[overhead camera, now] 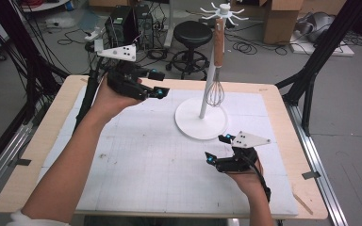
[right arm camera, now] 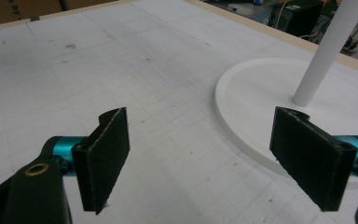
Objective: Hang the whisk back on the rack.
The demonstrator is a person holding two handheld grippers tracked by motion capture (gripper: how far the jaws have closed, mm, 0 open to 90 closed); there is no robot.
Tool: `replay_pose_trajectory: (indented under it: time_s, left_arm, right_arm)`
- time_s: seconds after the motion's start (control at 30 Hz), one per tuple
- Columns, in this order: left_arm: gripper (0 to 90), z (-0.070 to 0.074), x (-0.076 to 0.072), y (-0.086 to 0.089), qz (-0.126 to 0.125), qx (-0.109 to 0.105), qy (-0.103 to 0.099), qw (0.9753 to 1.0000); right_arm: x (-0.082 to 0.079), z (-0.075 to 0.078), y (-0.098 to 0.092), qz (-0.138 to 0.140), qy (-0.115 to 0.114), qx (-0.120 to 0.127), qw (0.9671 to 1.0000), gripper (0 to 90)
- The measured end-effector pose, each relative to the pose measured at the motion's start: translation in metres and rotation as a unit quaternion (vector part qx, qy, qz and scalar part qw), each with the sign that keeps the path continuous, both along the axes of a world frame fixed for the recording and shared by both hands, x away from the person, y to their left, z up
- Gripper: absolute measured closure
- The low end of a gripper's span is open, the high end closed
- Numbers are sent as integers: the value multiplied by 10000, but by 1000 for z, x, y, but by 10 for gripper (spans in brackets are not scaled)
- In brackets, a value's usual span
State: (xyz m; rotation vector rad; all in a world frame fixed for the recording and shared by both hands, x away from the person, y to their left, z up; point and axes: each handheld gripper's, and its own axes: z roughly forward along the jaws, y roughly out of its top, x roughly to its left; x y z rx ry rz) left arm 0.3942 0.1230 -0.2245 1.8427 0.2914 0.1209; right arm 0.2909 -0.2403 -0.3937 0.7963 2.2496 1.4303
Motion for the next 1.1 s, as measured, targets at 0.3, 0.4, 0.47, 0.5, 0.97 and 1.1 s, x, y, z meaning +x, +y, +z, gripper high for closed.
replay_pose_trajectory:
  time_s: [0.3,0.4,0.47,0.5,0.97,1.1]
  left_arm:
    - [260,-26,-21,27,157,27,22,9999]
    - [246,-37,-26,38,184,-87,57,9998]
    - [231,-45,-29,45,260,-115,62,9996]
    - [215,-48,-31,48,314,-107,66,9994]
    - [136,-101,-55,74,616,-55,198,9979]
    - [133,-117,-59,81,677,-23,247,9974]
  right_arm:
    - [-1,1,0,-28,1,11,10000,189]
    - [-2,2,0,-9,-45,4,10000,190]
    - [-2,3,1,-5,-56,11,10000,189]
    - [-2,3,1,-2,-52,5,10000,190]
    - [0,2,1,1,-13,0,10000,189]
    - [0,2,1,4,-35,-17,10000,189]
